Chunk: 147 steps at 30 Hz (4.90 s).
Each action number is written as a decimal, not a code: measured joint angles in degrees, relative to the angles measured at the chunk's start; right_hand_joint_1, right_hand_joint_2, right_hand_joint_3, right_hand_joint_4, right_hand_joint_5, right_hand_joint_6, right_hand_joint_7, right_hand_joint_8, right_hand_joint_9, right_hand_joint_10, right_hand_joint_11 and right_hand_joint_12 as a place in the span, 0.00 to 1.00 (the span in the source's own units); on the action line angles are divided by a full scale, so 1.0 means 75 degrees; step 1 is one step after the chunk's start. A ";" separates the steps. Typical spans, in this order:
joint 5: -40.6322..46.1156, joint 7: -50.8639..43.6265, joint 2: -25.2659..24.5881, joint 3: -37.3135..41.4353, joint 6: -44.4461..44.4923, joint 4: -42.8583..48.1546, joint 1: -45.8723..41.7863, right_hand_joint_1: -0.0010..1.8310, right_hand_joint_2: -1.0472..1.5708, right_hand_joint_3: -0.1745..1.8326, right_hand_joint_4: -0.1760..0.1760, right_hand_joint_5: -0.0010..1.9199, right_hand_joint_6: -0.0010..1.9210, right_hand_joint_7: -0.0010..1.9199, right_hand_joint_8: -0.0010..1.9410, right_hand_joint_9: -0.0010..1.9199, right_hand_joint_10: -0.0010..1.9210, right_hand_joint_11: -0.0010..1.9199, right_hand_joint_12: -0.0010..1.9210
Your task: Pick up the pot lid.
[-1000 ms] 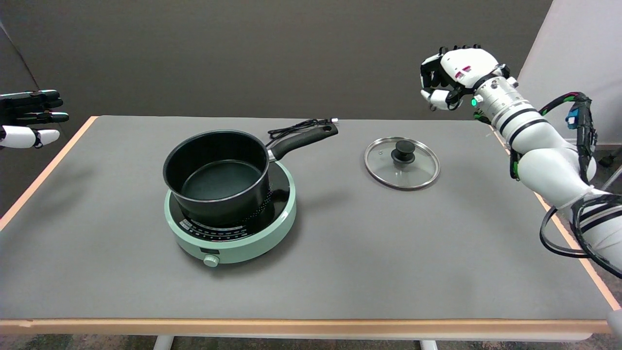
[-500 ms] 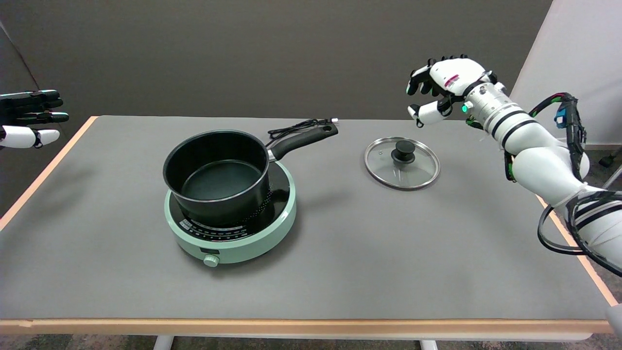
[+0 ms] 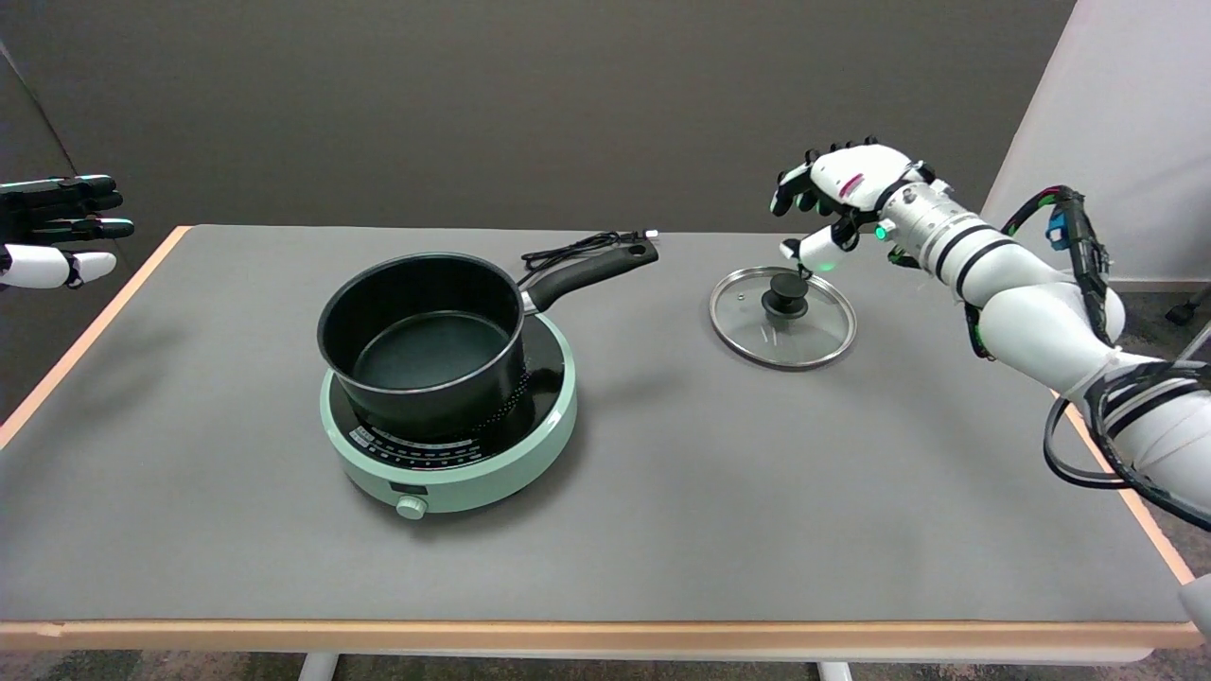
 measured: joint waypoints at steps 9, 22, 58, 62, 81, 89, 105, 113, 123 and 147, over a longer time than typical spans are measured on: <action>0.0005 0.0001 0.0097 -0.0437 -0.0277 -0.0213 0.0268 0.44 0.60 0.57 0.80 0.26 0.11 0.33 0.10 0.36 0.26 0.22 0.47; -0.0025 -0.0046 0.0164 -0.0851 -0.0574 -0.0505 0.0563 0.46 0.59 0.57 0.80 0.25 0.11 0.30 0.09 0.34 0.24 0.21 0.45; -0.0047 -0.0076 -0.0147 -0.1531 -0.0591 -0.1896 0.1191 0.46 0.60 0.57 0.90 0.29 0.13 0.34 0.10 0.35 0.25 0.21 0.44; -0.0043 -0.0078 -0.0217 -0.1630 -0.0583 -0.2117 0.1338 0.46 0.61 0.55 0.95 0.31 0.16 0.38 0.12 0.38 0.27 0.22 0.44; 0.0005 -0.0042 -0.0322 -0.1915 -0.0662 -0.2535 0.1704 0.46 0.62 0.54 0.99 0.33 0.18 0.40 0.14 0.40 0.30 0.23 0.47; 0.0014 -0.0038 -0.0328 -0.1991 -0.0713 -0.2622 0.1717 0.46 0.62 0.54 1.00 0.33 0.19 0.40 0.14 0.40 0.31 0.23 0.47; 0.0026 -0.0028 -0.0352 -0.2059 -0.0738 -0.2694 0.1720 0.47 0.64 0.51 1.00 0.37 0.33 0.46 0.20 0.43 0.34 0.24 0.47; 0.0022 -0.0027 -0.0356 -0.2072 -0.0738 -0.2695 0.1720 0.48 0.68 0.55 1.00 0.37 0.41 0.47 0.25 0.43 0.36 0.26 0.49; 0.0027 -0.0027 -0.0359 -0.2100 -0.0707 -0.2680 0.1713 0.50 0.81 0.24 1.00 0.39 0.71 0.48 0.30 0.44 0.37 0.28 0.54; 0.0032 -0.0027 -0.0356 -0.2198 -0.0545 -0.2618 0.1686 0.74 0.72 0.41 1.00 0.39 0.57 0.47 0.68 0.47 0.61 0.33 0.56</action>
